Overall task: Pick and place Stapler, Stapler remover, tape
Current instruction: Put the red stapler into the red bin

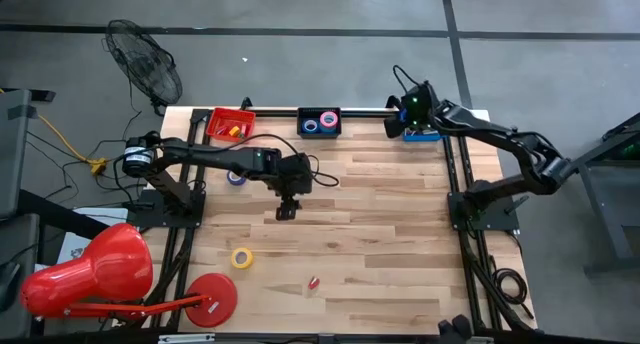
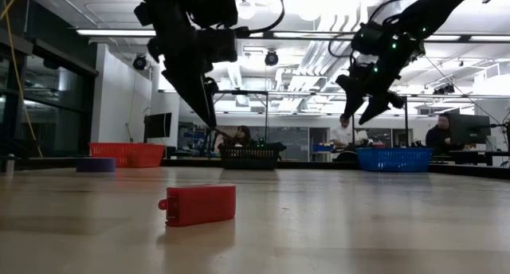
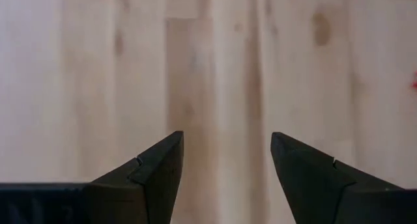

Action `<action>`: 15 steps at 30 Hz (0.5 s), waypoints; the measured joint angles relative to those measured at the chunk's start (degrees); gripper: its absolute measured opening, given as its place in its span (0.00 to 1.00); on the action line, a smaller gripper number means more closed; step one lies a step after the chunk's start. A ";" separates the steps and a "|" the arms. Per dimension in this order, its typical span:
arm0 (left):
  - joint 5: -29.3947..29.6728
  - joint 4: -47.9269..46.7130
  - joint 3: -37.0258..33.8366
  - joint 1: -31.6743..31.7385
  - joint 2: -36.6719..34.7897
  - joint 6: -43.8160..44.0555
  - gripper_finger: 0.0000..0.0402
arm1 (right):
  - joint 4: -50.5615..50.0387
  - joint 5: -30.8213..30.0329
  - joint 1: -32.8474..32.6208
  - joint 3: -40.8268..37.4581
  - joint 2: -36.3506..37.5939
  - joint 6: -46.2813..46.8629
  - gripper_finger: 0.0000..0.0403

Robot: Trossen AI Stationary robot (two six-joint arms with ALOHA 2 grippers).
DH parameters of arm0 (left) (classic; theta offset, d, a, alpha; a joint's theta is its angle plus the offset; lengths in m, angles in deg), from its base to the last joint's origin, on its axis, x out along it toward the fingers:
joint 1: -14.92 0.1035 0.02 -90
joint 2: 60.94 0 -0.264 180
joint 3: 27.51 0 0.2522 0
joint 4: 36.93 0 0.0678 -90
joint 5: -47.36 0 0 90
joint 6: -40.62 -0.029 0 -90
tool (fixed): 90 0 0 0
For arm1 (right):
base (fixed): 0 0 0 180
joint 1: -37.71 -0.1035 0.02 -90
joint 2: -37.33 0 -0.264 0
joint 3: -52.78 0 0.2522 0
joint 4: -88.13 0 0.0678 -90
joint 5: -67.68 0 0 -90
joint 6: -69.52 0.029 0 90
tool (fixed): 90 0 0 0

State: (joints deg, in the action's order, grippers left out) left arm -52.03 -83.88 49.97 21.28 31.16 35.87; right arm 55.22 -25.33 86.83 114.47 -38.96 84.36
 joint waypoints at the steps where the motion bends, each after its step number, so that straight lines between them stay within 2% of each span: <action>1: -1.22 0.00 0.00 -0.09 0.00 1.29 0.57 | 0.14 0.00 -0.42 0.00 0.62 -0.60 0.64; 4: -3.39 0.02 0.00 -1.25 0.00 5.24 0.57 | 0.16 0.00 -1.58 -0.01 2.71 -2.28 0.64; 7: -2.92 0.02 0.00 -3.47 0.00 9.19 0.57 | -0.05 0.00 -2.72 0.00 4.71 -4.13 0.64; 15: 4.06 0.15 0.00 -11.57 0.00 24.82 0.57 | -0.78 0.00 -5.52 -0.01 9.84 -9.23 0.64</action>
State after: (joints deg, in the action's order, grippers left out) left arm -47.97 -83.72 49.97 9.70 31.16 60.69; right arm 54.45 -25.33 81.31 114.46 -29.12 75.13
